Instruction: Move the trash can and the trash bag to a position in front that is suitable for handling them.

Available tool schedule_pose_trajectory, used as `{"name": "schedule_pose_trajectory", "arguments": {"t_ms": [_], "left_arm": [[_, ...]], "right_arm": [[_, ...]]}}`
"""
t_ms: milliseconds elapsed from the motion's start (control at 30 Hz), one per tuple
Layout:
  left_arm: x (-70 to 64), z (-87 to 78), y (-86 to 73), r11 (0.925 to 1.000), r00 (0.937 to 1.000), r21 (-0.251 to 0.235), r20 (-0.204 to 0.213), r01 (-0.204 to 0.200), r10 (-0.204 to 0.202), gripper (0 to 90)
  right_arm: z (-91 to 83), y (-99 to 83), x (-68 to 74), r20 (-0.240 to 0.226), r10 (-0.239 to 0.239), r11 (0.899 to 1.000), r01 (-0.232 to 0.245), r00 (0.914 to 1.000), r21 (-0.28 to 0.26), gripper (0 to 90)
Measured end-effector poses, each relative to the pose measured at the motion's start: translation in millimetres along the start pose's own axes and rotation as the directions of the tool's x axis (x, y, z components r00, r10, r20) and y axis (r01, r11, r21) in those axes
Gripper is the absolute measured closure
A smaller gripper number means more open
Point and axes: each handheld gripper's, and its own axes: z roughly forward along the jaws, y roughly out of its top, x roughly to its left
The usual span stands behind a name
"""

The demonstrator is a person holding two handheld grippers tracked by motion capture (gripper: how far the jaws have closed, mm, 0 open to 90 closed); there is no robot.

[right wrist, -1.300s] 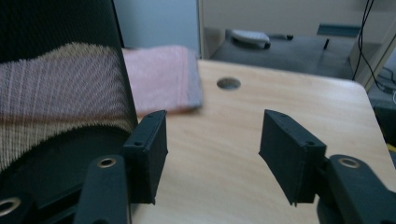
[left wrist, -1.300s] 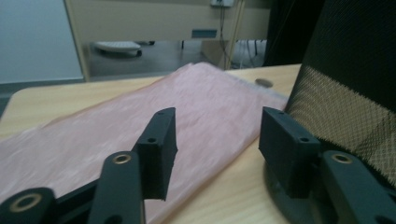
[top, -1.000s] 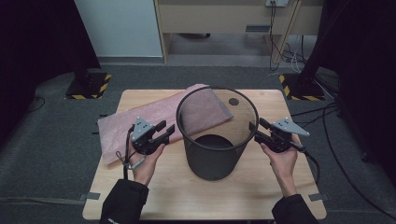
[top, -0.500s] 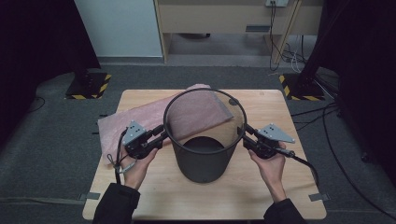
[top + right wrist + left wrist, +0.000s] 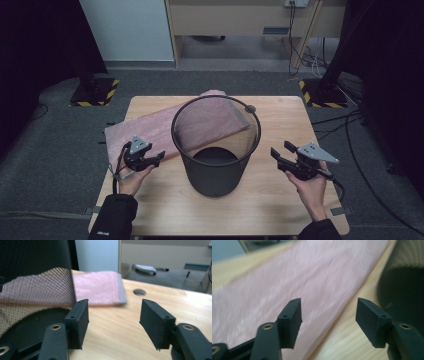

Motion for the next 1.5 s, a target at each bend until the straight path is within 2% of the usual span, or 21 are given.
{"name": "schedule_pose_trajectory", "arguments": {"t_ms": [133, 233, 367, 467, 533, 667, 733, 800, 933, 1067, 1133, 1167, 1200, 1267, 1367, 1500], "left_arm": [[10.4, 7.6, -21.7, 0.9973, 0.9994, 0.065, 0.007, -0.034, 0.034, 36.5], [16.3, 9.5, -34.1, 0.9913, 0.9988, 0.122, -0.001, -0.049, 0.05, 38.7], [18.7, 10.1, -41.4, 0.9832, 0.9971, 0.17, -0.028, -0.065, 0.071, 50.0], [19.7, 9.7, -42.8, 0.9842, 0.9978, 0.169, -0.029, -0.054, 0.06, 59.6], [19.3, 8.9, -43.0, 0.9836, 0.9978, 0.173, -0.03, -0.053, 0.059, 68.2], [16.0, 4.8, -42.8, 0.9763, 0.9954, 0.207, -0.059, -0.061, 0.075, 80.7], [13.3, 0.8, -43.9, 0.9758, 0.9967, 0.214, -0.057, -0.044, 0.057, 86.7], [7.8, -4.4, -46.3, 0.978, 0.9985, 0.208, -0.049, -0.015, 0.026, 88.9], [-6.4, -13.1, -48.7, 0.9772, 0.9995, 0.211, -0.02, -0.02, 0.024, 89.7], [-19.0, -26.3, -52.0, 0.9824, 0.9996, 0.185, 0.016, -0.025, 0.023, 89.3], [-23.0, -33.8, -52.2, 0.9865, 0.9991, 0.161, 0.032, -0.033, 0.028, 85.7], [-25.7, -39.2, -52.4, 0.9906, 0.9992, 0.134, 0.034, -0.028, 0.023, 81.9], [-27.2, -43.7, -52.8, 0.9928, 0.9993, 0.118, 0.033, -0.023, 0.019, 73.4], [-29.1, -50.6, -54.2, 0.9946, 0.9997, 0.102, 0.017, -0.019, 0.018, 61.1], [-29.1, -58.1, -56.0, 0.9965, 0.9999, 0.082, -0.008, -0.013, 0.014, 50.5], [-29.4, -57.7, -57.1, 0.9947, 0.9991, 0.097, -0.022, -0.035, 0.037, 39.6]], "right_arm": [[-10.7, -22.0, -14.9, 0.015, 0.012, 0.999, -0.012, 0.9998, 0.033, 35.4], [-14.1, -39.6, -22.7, 0.022, 0.012, 0.998, -0.013, 0.9997, 0.065, 34.7], [-14.7, -50.7, -27.5, 0.054, -0.011, 0.994, 0.005, 0.9985, 0.114, 34.8], [-15.8, -55.0, -29.2, 0.076, -0.049, 0.987, 0.036, 0.9959, 0.16, 35.3], [-16.1, -58.0, -31.5, 0.078, -0.029, 0.988, 0.016, 0.9965, 0.154, 35.5], [-17.0, -66.0, -36.9, 0.093, 0.022, 0.985, -0.037, 0.9955, 0.167, 35.9], [-17.0, -69.4, -39.1, 0.101, 0.024, 0.983, -0.042, 0.9946, 0.177, 35.7], [-17.2, -71.7, -40.4, 0.098, 0.029, 0.981, -0.048, 0.9947, 0.19, 35.4], [-16.3, -74.2, -39.3, 0.094, 0.023, 0.974, -0.043, 0.9953, 0.22, 34.4], [-14.8, -75.7, -38.0, 0.089, 0.02, 0.972, -0.04, 0.9958, 0.23, 33.7], [-14.4, -76.1, -38.6, 0.09, 0.019, 0.972, -0.039, 0.9957, 0.23, 33.3], [-14.1, -76.4, -38.9, 0.091, 0.019, 0.973, -0.04, 0.9956, 0.229, 32.8], [-14.1, -77.0, -39.1, 0.093, 0.025, 0.972, -0.046, 0.9954, 0.231, 32.2], [-13.6, -78.0, -40.1, 0.096, 0.028, 0.971, -0.05, 0.995, 0.235, 31.3], [-13.2, -78.4, -41.3, 0.099, 0.025, 0.97, -0.048, 0.9948, 0.237, 30.0], [-13.6, -77.9, -41.1, 0.097, 0.027, 0.971, -0.049, 0.9949, 0.233, 27.8]]}}
